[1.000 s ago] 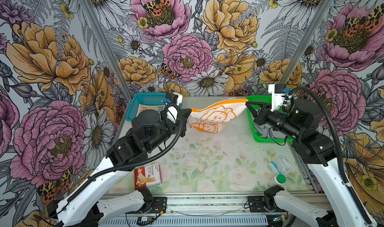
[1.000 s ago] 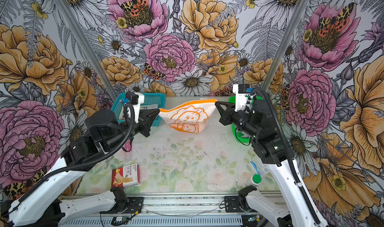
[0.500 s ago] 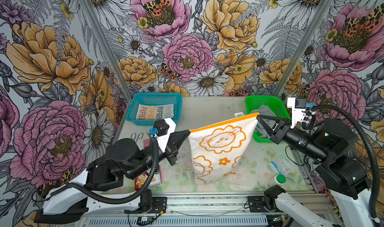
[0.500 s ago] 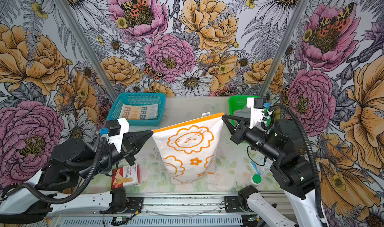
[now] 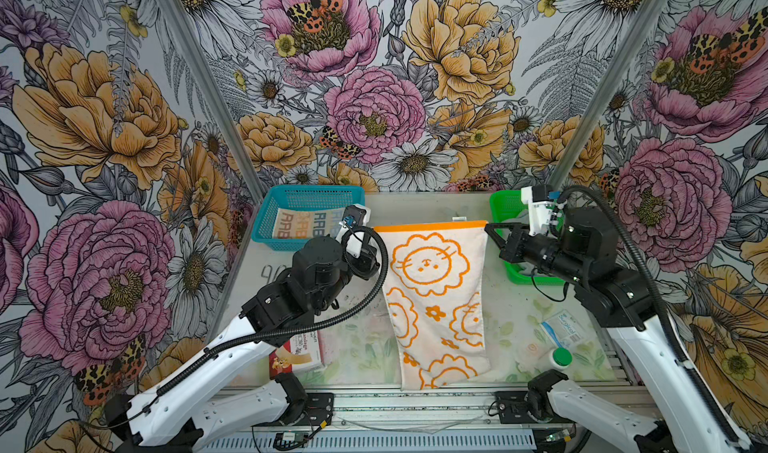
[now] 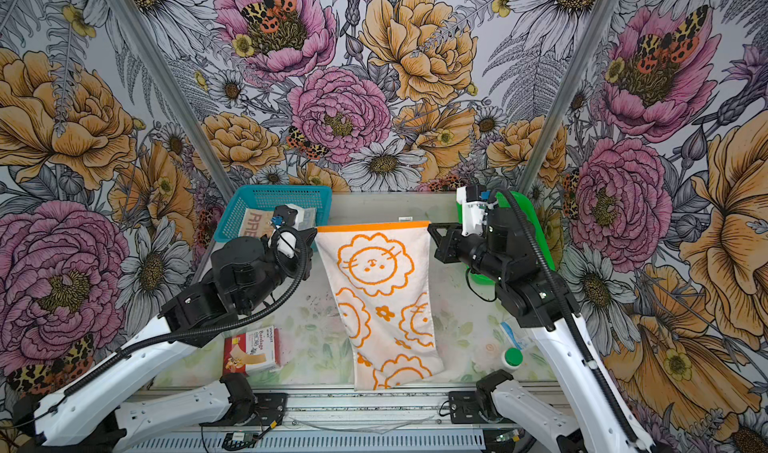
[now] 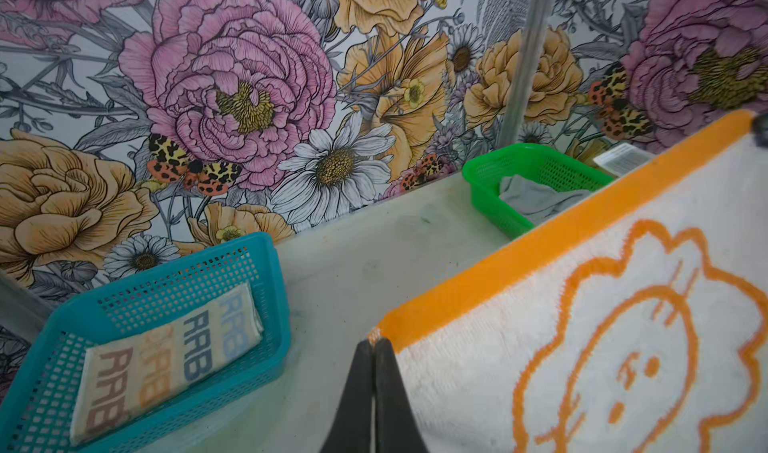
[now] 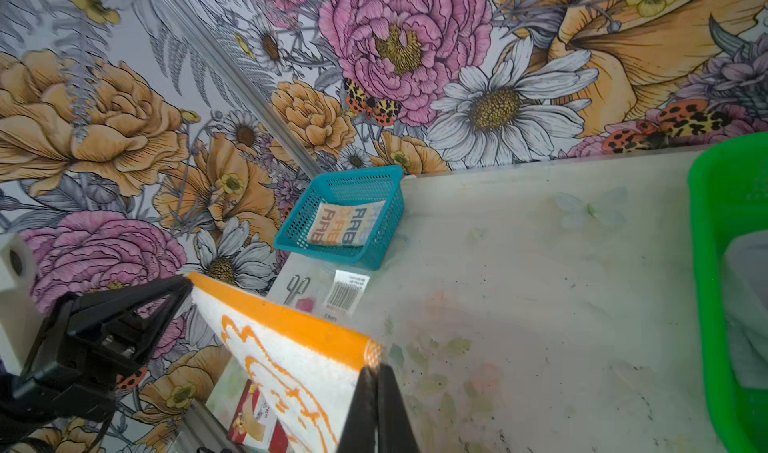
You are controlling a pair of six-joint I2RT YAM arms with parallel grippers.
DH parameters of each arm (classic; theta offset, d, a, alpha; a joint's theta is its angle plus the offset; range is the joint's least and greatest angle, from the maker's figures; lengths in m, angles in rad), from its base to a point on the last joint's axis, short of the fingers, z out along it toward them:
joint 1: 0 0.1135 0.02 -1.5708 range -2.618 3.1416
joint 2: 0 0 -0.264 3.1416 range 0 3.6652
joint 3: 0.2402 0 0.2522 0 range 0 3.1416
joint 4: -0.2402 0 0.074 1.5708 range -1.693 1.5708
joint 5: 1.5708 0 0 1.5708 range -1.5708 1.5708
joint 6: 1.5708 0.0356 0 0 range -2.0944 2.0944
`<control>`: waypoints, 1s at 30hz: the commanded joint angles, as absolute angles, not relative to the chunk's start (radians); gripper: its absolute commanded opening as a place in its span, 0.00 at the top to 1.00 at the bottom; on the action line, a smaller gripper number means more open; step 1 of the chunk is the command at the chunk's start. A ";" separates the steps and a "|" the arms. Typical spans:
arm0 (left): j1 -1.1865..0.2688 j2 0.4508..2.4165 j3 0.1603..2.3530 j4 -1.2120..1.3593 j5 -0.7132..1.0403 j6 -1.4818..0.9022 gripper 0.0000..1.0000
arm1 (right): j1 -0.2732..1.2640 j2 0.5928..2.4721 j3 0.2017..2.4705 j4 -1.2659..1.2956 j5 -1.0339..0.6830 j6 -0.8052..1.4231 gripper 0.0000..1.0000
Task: Fold and stack the towels
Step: 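Lift the far edge with both grippers and pull it toward the robot to flatten, then lower the towel flat and open both grippers, drawing them back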
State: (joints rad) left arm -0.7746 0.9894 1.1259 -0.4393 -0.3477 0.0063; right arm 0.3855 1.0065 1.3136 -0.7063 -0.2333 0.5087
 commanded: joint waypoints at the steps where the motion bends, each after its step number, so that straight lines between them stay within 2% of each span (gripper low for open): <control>1: -0.652 1.061 1.104 -0.317 -0.163 -0.065 1.00 | 0.348 1.082 1.289 -0.602 -0.134 0.449 1.00; 9: -0.515 1.420 1.150 -0.088 -0.066 -0.084 1.00 | 0.220 1.409 1.280 -0.365 -0.215 0.397 1.00; 15: -0.458 1.725 1.306 -0.043 -0.042 -0.082 1.00 | 0.167 1.792 1.438 -0.294 -0.310 0.367 1.00; 19: -0.447 1.911 1.427 -0.047 -0.052 -0.066 1.00 | 0.160 1.974 1.530 -0.270 -0.338 0.367 1.00; 30: -0.423 2.217 1.738 -0.224 -0.078 -0.059 1.00 | 0.149 2.167 1.651 -0.256 -0.291 0.363 1.00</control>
